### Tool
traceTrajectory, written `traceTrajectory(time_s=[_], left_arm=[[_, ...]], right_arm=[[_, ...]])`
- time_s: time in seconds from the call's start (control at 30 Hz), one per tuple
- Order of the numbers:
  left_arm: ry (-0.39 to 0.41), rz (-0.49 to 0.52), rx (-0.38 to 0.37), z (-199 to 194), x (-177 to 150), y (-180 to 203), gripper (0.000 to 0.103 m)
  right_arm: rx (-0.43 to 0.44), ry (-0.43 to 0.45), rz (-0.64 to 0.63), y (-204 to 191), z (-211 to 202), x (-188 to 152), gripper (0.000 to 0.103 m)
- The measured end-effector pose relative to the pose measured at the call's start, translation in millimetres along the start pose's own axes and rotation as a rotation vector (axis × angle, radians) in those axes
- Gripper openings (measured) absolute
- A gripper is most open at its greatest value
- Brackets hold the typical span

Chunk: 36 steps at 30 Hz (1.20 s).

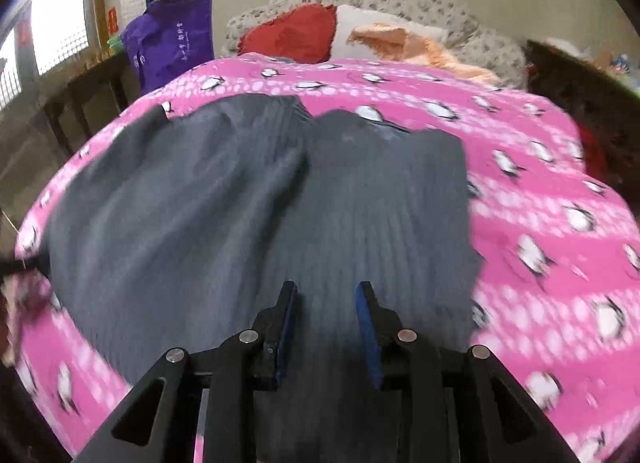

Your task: Fold large clothes

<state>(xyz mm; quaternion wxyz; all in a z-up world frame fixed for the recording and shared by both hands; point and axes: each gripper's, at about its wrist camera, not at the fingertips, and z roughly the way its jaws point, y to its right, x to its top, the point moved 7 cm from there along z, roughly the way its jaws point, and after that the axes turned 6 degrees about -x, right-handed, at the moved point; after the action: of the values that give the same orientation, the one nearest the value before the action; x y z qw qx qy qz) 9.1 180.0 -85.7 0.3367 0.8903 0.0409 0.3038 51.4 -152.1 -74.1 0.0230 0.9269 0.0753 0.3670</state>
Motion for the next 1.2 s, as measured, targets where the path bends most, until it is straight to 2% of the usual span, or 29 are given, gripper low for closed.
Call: traceTrajectory(time_s=[0.07,0.17,0.3,0.37,0.4,0.43,0.47,0.5,0.6,0.7,0.73,0.83,0.9,0.93,1.0,1.07,1.13,1.2], left_arm=[[0.037,-0.001,0.028,-8,20,3,0.048],[0.062,0.021,0.037,-4,51,14,0.059],[0.001,0.059,0.079,31,67,26,0.062],[-0.038,0.065,0.142,47,63,20,0.062],[-0.054,0.065,0.221,55,58,8,0.062],[-0.063,0.046,0.258,58,53,-1,0.065],[-0.064,-0.009,0.245,62,48,-14,0.065],[-0.03,-0.036,0.216,59,48,-18,0.065],[-0.011,-0.08,0.192,60,56,-23,0.066],[-0.028,-0.093,0.132,71,67,-24,0.081],[-0.04,-0.093,0.103,75,70,-22,0.088],[-0.116,-0.079,-0.041,84,73,-6,0.087],[-0.165,-0.004,-0.094,83,65,15,0.087],[-0.169,0.043,-0.076,80,64,21,0.087],[-0.166,0.114,0.011,81,66,19,0.087],[-0.153,0.099,0.082,84,73,4,0.087],[-0.139,0.084,0.078,87,81,-5,0.086],[-0.142,0.093,0.112,92,91,-6,0.086]], right_arm=[[-0.011,0.029,0.038,13,-6,-6,0.028],[-0.017,0.032,0.078,23,-2,-10,0.029],[-0.038,0.017,0.082,21,13,-18,0.033],[-0.068,0.03,0.057,16,14,-22,0.035],[-0.077,0.032,0.05,14,14,-22,0.036],[-0.079,0.033,0.048,14,15,-22,0.036],[-0.075,0.035,0.05,14,15,-22,0.036],[-0.071,0.036,0.055,15,15,-23,0.037],[-0.066,0.038,0.065,16,16,-24,0.038],[-0.077,0.038,0.057,14,17,-24,0.039],[-0.077,0.039,0.056,14,17,-25,0.039],[-0.073,0.04,0.061,14,17,-25,0.039],[-0.074,0.041,0.062,13,17,-25,0.039],[-0.075,0.041,0.061,13,17,-25,0.04],[-0.08,0.041,0.058,13,18,-25,0.04],[-0.083,0.039,0.056,13,18,-25,0.041],[-0.084,0.038,0.06,14,19,-25,0.043],[-0.083,0.036,0.068,16,19,-25,0.044]])
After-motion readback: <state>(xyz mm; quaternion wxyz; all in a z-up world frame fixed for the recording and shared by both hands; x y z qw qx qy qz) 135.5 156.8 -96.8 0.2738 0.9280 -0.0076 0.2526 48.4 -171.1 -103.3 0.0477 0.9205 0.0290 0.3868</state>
